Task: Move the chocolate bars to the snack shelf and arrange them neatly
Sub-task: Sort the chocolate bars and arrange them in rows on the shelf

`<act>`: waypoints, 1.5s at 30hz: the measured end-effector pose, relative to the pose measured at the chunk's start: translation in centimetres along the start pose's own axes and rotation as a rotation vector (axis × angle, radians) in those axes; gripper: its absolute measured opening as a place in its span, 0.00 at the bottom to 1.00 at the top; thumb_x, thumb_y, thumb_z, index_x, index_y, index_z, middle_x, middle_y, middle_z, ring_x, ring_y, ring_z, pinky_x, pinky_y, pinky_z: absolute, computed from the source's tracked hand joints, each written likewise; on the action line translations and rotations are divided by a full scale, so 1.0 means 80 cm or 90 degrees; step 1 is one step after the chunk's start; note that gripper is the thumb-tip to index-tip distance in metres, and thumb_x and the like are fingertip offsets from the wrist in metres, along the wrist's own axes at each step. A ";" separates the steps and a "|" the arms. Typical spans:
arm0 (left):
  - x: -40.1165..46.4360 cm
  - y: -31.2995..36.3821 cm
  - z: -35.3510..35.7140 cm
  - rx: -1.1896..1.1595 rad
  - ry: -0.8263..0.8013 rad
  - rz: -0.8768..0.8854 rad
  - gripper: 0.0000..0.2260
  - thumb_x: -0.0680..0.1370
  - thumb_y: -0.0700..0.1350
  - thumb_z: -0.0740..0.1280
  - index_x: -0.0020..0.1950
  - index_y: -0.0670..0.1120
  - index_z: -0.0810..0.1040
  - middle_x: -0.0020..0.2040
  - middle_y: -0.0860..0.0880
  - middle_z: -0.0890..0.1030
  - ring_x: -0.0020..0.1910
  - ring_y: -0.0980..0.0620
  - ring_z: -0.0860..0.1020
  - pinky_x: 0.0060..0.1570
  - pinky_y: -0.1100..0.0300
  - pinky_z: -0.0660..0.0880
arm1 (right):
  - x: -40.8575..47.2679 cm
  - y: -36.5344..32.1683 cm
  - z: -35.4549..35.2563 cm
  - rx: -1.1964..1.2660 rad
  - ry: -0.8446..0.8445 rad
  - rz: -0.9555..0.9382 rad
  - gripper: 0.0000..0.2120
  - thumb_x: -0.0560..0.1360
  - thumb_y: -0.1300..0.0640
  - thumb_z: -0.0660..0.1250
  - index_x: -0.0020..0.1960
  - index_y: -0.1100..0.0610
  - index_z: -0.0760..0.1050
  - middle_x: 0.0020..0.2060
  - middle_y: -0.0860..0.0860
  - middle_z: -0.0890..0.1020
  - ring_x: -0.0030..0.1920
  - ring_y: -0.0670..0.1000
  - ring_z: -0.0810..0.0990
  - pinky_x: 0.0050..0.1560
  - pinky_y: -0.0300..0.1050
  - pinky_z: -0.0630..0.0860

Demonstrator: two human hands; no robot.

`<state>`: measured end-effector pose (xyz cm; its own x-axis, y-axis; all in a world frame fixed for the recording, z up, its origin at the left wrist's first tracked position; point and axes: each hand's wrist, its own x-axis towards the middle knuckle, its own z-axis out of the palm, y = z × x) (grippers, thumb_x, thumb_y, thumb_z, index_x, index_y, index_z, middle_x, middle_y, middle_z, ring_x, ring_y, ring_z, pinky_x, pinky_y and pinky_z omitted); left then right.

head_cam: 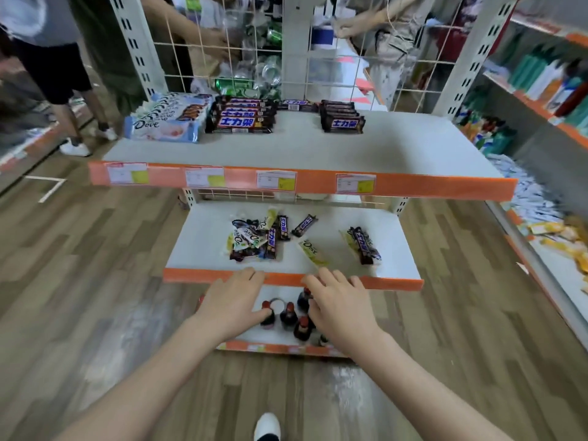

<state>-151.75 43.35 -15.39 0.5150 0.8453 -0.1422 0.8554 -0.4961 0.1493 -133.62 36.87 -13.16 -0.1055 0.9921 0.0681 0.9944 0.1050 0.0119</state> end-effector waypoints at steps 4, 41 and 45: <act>0.016 -0.016 0.018 -0.013 -0.018 -0.019 0.27 0.74 0.59 0.63 0.69 0.50 0.63 0.66 0.51 0.69 0.64 0.50 0.69 0.55 0.52 0.71 | 0.021 0.003 0.033 0.044 -0.033 -0.024 0.19 0.75 0.58 0.57 0.65 0.51 0.67 0.59 0.49 0.73 0.59 0.54 0.72 0.53 0.48 0.65; 0.288 -0.141 0.187 -0.015 -0.010 -0.138 0.19 0.75 0.49 0.65 0.64 0.48 0.68 0.62 0.47 0.70 0.61 0.45 0.70 0.52 0.50 0.71 | 0.277 0.027 0.312 0.089 -0.088 -0.022 0.17 0.76 0.54 0.60 0.64 0.53 0.66 0.56 0.52 0.73 0.56 0.55 0.73 0.53 0.52 0.70; 0.312 -0.141 0.204 0.022 0.067 -0.148 0.22 0.76 0.46 0.64 0.69 0.49 0.63 0.67 0.46 0.65 0.65 0.45 0.67 0.57 0.48 0.69 | 0.299 0.009 0.331 0.141 -0.050 0.000 0.17 0.78 0.50 0.59 0.65 0.51 0.65 0.55 0.53 0.72 0.53 0.54 0.75 0.48 0.51 0.72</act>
<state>-147.65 66.81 -36.60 0.2968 0.9526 -0.0663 0.9526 -0.2905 0.0904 -135.35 62.52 -37.95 -0.1130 0.9936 -0.0093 0.9721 0.1086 -0.2081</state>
